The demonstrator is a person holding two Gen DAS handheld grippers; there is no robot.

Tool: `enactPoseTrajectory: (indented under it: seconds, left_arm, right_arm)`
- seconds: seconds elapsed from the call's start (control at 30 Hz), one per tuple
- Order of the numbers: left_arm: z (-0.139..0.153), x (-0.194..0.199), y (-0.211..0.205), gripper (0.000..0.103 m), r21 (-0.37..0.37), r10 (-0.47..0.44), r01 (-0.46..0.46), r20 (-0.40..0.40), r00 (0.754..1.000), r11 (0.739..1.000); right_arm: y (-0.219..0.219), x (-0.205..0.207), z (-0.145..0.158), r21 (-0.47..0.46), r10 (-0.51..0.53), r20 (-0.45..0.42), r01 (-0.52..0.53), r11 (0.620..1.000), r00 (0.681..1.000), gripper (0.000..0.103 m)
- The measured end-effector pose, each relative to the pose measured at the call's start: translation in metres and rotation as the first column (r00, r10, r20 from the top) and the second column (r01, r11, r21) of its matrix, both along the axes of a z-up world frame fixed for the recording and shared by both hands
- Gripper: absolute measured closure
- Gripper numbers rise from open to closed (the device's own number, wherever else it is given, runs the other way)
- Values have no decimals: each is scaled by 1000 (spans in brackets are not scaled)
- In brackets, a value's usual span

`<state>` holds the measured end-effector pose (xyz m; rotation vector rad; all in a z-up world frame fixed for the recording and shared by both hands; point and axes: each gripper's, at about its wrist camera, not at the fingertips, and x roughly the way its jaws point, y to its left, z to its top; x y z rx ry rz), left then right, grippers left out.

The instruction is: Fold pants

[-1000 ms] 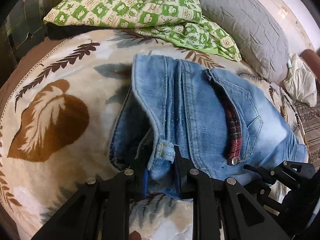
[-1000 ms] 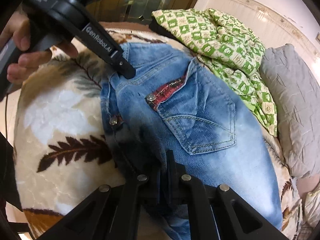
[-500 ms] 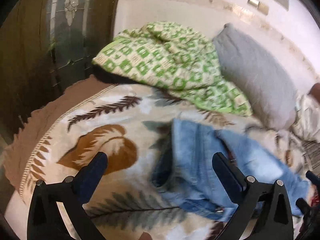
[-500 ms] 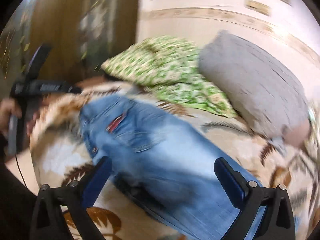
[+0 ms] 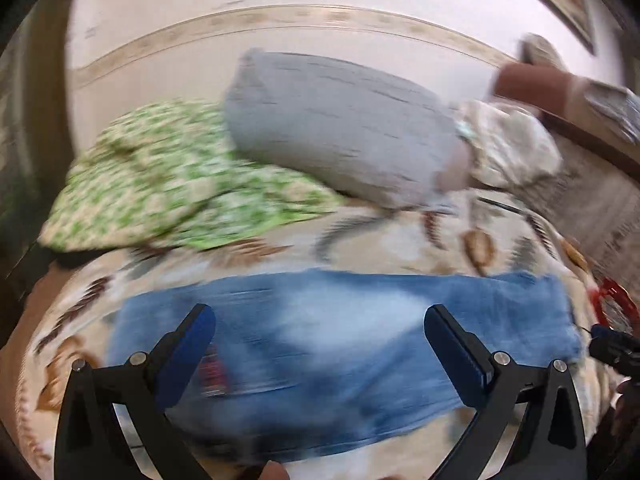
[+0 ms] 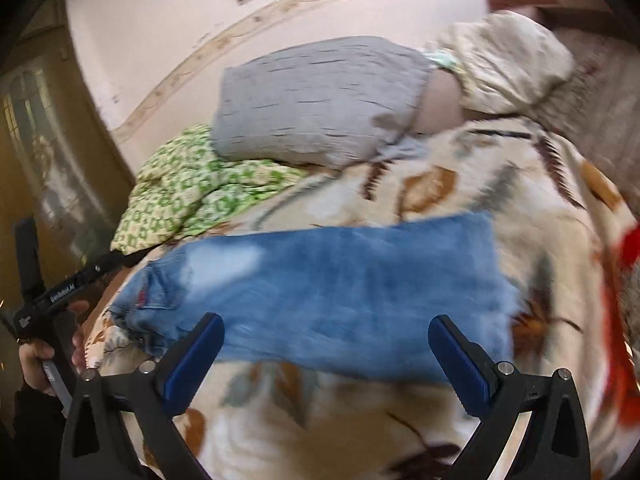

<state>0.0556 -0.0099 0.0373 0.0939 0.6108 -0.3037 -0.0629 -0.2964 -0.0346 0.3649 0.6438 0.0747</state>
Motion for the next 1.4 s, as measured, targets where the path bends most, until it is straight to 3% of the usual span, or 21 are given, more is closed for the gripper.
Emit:
enactPoseTrajectory:
  seconds: [0.2, 0.4, 0.5, 0.63, 0.7, 0.83, 1.0, 1.13, 1.2, 1.3, 1.37, 1.4]
  left_arm:
    - [-13, 0, -75, 0, 37, -153, 154, -26, 988, 987]
    - [-32, 9, -117, 0, 103, -200, 206, -66, 978, 973]
    - [-30, 12, -112, 0, 74, -190, 195, -67, 979, 978]
    - [-29, 18, -97, 0, 52, -159, 163, -69, 985, 985]
    - [-28, 21, -88, 0, 38, -136, 139, -74, 988, 990]
    - [-28, 28, -75, 0, 11, -99, 100, -83, 992, 995]
    - [-27, 33, -65, 0, -17, -78, 77, -88, 993, 997]
    - [-27, 34, -67, 0, -14, -92, 91, -86, 992, 996]
    - [-29, 37, -72, 0, -8, -117, 116, -88, 989, 993]
    - [-32, 47, -84, 0, -12, -172, 172, -117, 978, 985]
    - [-39, 60, -100, 0, 6, -241, 245, -164, 957, 970]
    - [-43, 68, -109, 0, 24, -271, 280, -183, 945, 960]
  right_arm:
    - [-34, -8, -14, 15, -41, -96, 43, 999, 995, 0]
    - [-50, -17, -38, 233, -6, -150, 41, 972, 989, 0]
    - [-52, -13, -55, 322, 7, -169, 49, 946, 986, 0]
    - [-65, -1, -75, 374, -39, -197, 112, 920, 980, 0]
    - [-74, 4, -79, 427, -51, -175, 123, 896, 983, 0]
    - [-88, 19, -77, 426, -87, -142, 140, 894, 986, 0]
    - [-109, 40, -81, 404, -156, -159, 208, 891, 975, 0]
    - [-111, 55, -80, 377, -123, -154, 174, 910, 980, 0]
    - [-103, 63, -80, 324, -100, -167, 150, 934, 981, 4]
    - [-98, 69, -82, 265, -90, -169, 134, 955, 981, 18]
    - [-104, 69, -85, 263, -95, -177, 140, 954, 980, 44]
    - [-106, 69, -87, 269, -93, -177, 139, 953, 980, 48]
